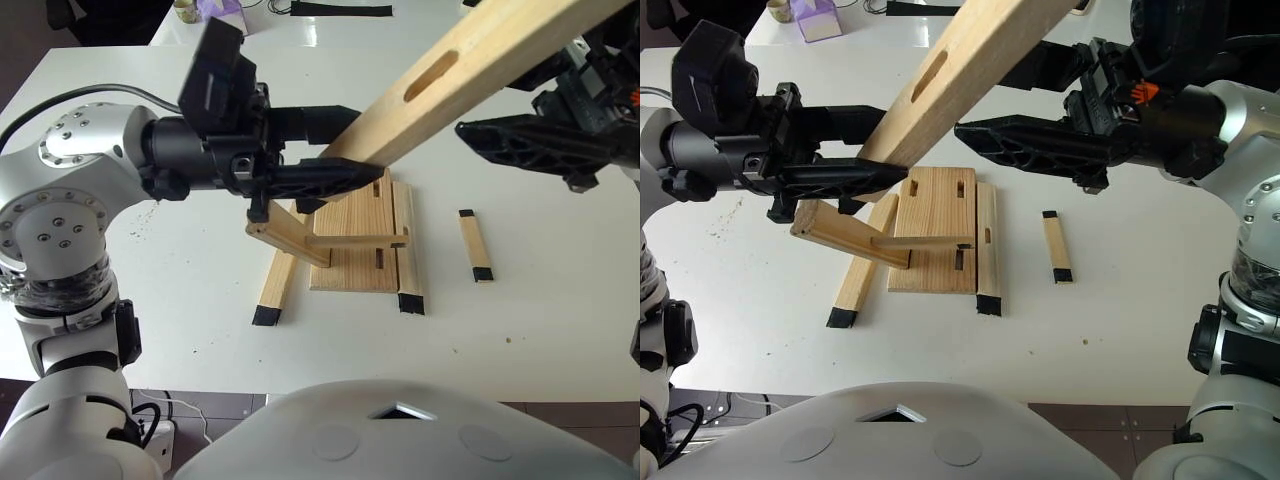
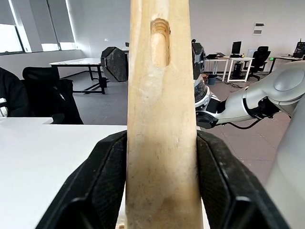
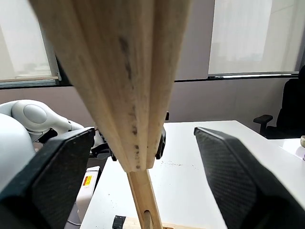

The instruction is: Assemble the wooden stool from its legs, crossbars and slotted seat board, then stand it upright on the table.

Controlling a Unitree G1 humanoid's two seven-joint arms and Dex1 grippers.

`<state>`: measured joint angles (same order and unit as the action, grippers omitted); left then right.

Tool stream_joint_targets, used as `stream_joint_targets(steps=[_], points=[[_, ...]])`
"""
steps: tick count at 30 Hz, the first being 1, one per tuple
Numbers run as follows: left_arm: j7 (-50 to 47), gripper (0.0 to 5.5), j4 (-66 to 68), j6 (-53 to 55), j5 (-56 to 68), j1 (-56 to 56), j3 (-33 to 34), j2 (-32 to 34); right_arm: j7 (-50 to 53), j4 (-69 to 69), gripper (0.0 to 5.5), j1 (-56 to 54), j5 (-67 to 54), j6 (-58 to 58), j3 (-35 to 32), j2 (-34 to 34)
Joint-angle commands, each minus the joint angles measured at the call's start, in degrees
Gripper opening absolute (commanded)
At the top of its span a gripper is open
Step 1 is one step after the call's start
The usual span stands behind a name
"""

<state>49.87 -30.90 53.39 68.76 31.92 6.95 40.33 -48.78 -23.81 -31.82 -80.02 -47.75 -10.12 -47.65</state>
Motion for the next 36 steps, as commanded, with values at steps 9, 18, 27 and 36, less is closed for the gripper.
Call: stream_joint_targets(steps=[9, 18, 27, 36], points=[[1.8, 2.06, 1.8, 1.4, 1.0, -0.7, -1.9, 1.2, -1.6, -2.2, 2.87, -1.5, 0.5, -0.8, 0.5, 1.4], [4.0, 2.06, 4.0, 1.2, 0.0, 0.7, -2.9, 1.5, -4.7, -3.9, 2.02, 0.2, 4.0, -0.7, 1.0, -0.1], [0.4, 2.06, 7.5, 0.0, -2.5, 4.2, -2.8, -1.1, -6.8, -3.9, 2.02, 2.4, 7.7, 1.0, 0.4, -1.5], [-7.1, 3.24, 11.7, 0.0, -2.6, 6.8, -0.6, -5.7, -6.6, 0.4, 2.02, 1.9, 12.5, 3.6, -2.0, -1.3]])
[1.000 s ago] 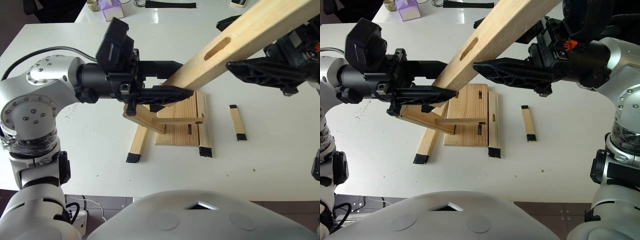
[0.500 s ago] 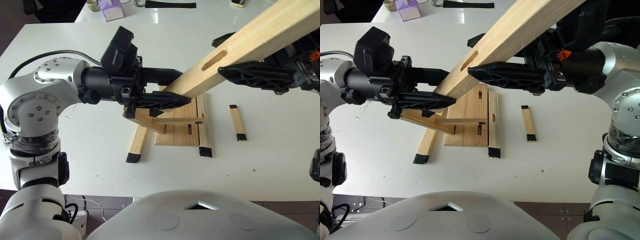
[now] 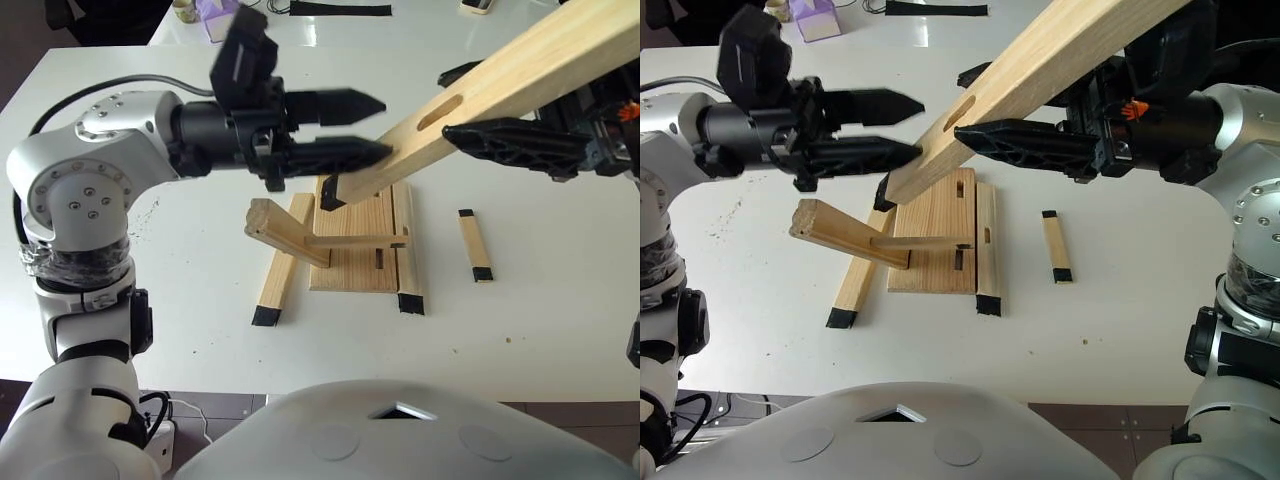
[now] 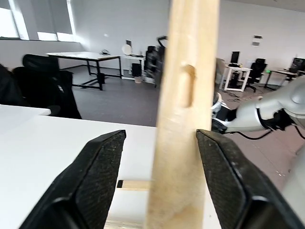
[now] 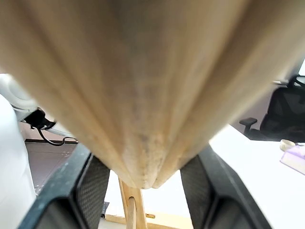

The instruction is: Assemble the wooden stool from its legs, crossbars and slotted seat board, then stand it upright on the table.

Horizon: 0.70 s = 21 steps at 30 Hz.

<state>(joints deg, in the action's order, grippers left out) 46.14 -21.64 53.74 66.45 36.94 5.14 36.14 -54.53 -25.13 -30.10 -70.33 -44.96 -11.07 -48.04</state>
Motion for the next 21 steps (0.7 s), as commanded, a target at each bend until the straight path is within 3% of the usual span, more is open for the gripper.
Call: stream_joint_targets(steps=[1, 5, 9, 15, 21], points=[[-4.3, 3.24, 3.1, -0.4, -0.6, 2.1, 1.6, -1.9, -0.9, 2.3, 2.02, 0.2, 3.7, 1.2, -1.4, -0.9], [-6.8, 3.24, 7.4, -2.3, -3.4, 3.8, 3.6, -1.7, -1.6, 6.5, 2.02, 1.1, 8.7, 3.5, -5.2, -2.7], [-4.6, 3.24, 15.3, -9.0, -14.8, 1.5, 3.3, 2.8, -4.9, 7.0, 2.02, 8.9, 16.4, 7.5, -7.4, -5.5], [8.9, 3.24, 20.5, -23.7, -32.1, -12.9, -3.4, 11.0, -7.4, 0.6, 2.02, 23.6, 23.7, 14.1, -5.3, -1.9], [16.1, 3.24, 19.6, -29.9, -38.1, -22.6, -5.9, 12.5, -6.7, -6.1, 2.02, 30.7, 27.6, 17.6, -0.7, 1.5]])
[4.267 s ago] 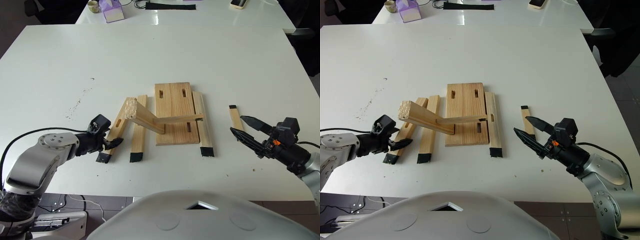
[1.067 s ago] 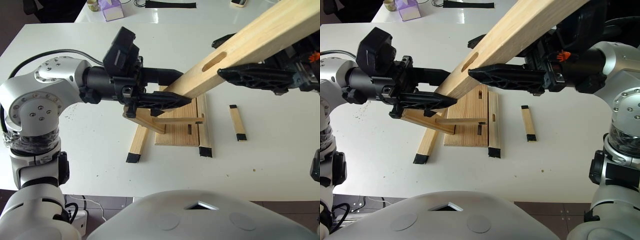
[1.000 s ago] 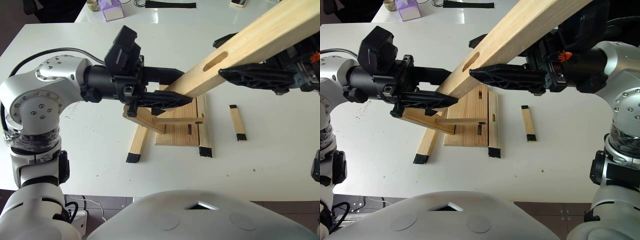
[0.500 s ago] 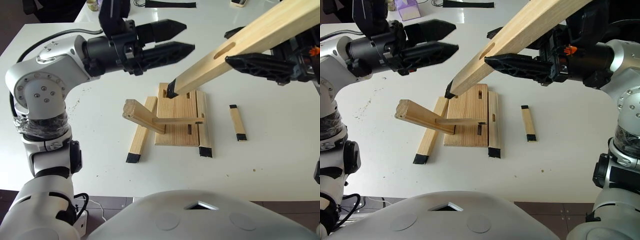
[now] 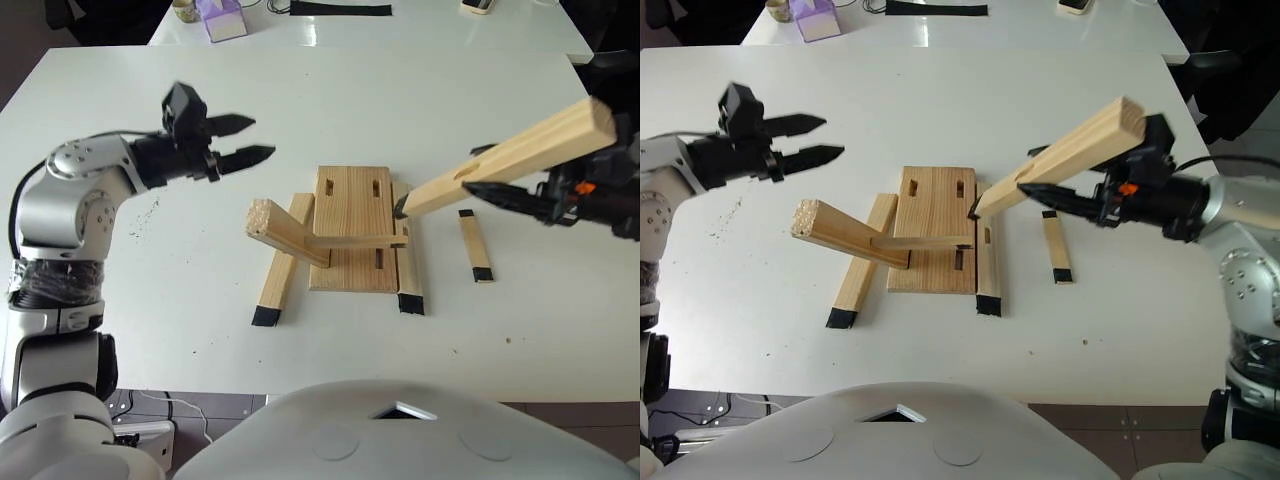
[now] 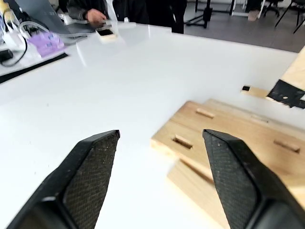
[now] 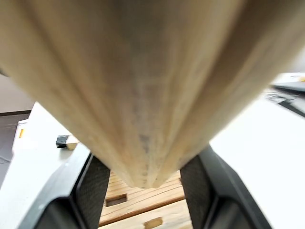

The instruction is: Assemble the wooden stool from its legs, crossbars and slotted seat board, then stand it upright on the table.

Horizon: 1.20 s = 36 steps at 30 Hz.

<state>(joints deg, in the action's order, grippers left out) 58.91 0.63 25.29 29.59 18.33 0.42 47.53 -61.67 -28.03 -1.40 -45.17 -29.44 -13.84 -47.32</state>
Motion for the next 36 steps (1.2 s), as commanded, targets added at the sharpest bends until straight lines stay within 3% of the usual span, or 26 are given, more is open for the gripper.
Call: stream_joint_targets(steps=[1, 6, 14, 36], points=[[4.3, 3.24, -3.7, -1.9, -1.6, -5.3, -1.5, 1.3, 0.4, -3.7, 2.02, 2.6, 3.2, 2.4, 2.9, 0.8], [7.8, 3.24, -7.4, -4.9, -4.3, -11.6, -3.4, 2.1, -1.7, -2.6, 2.02, 5.1, 11.7, 8.9, 8.2, 0.2], [10.3, 3.24, -10.7, -3.7, -3.6, -11.2, -3.6, 2.0, -1.5, -2.8, 2.02, 6.2, 13.4, 11.2, 10.5, 0.9], [9.9, 3.24, -19.1, 0.5, -3.0, -13.3, -4.9, 0.4, -7.2, 1.0, 2.02, 7.9, 14.2, 12.5, 11.0, -5.8]])
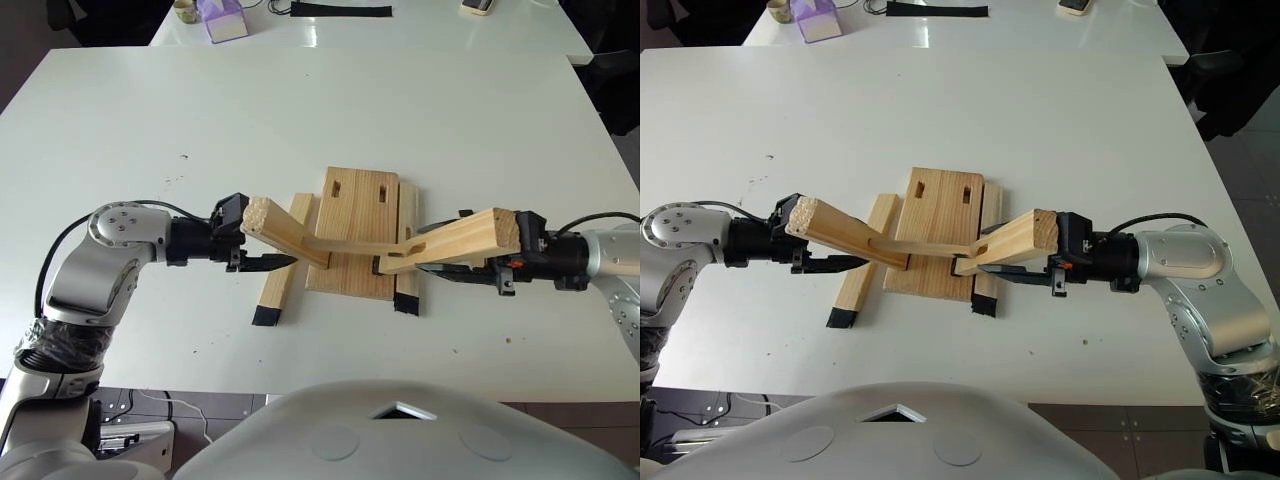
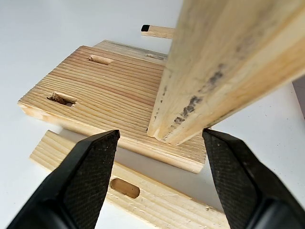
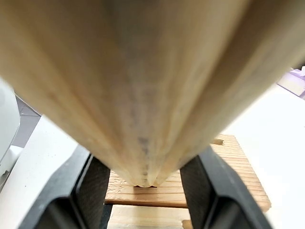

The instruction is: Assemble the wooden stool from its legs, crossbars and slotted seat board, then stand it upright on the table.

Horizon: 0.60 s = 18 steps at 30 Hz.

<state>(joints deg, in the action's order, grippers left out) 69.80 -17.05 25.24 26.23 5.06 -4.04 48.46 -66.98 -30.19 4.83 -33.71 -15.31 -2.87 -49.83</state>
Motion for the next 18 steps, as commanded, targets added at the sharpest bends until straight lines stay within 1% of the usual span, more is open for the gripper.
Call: stream_joint_targets(steps=[1, 6, 14, 18], points=[[-1.1, 3.24, -1.7, 0.7, 0.3, 0.0, -0.5, -0.5, -2.0, 3.2, 2.02, 2.3, 2.4, -1.8, -0.7, -3.8], [-2.4, 3.24, -3.0, 1.1, 0.4, -1.4, 0.1, -0.8, -2.9, 2.4, 2.01, 3.6, -0.4, -3.6, -2.2, -5.1], [-4.0, 3.24, -8.8, 3.0, 1.5, -0.9, -2.2, -2.1, -3.3, 3.5, 2.01, -0.2, 1.3, -3.8, 3.3, -4.3], [-4.6, 3.24, -11.2, 3.9, 1.6, -0.7, -3.6, -2.7, -3.4, 3.6, 2.01, -0.9, 1.5, -3.7, 4.4, -4.0]])
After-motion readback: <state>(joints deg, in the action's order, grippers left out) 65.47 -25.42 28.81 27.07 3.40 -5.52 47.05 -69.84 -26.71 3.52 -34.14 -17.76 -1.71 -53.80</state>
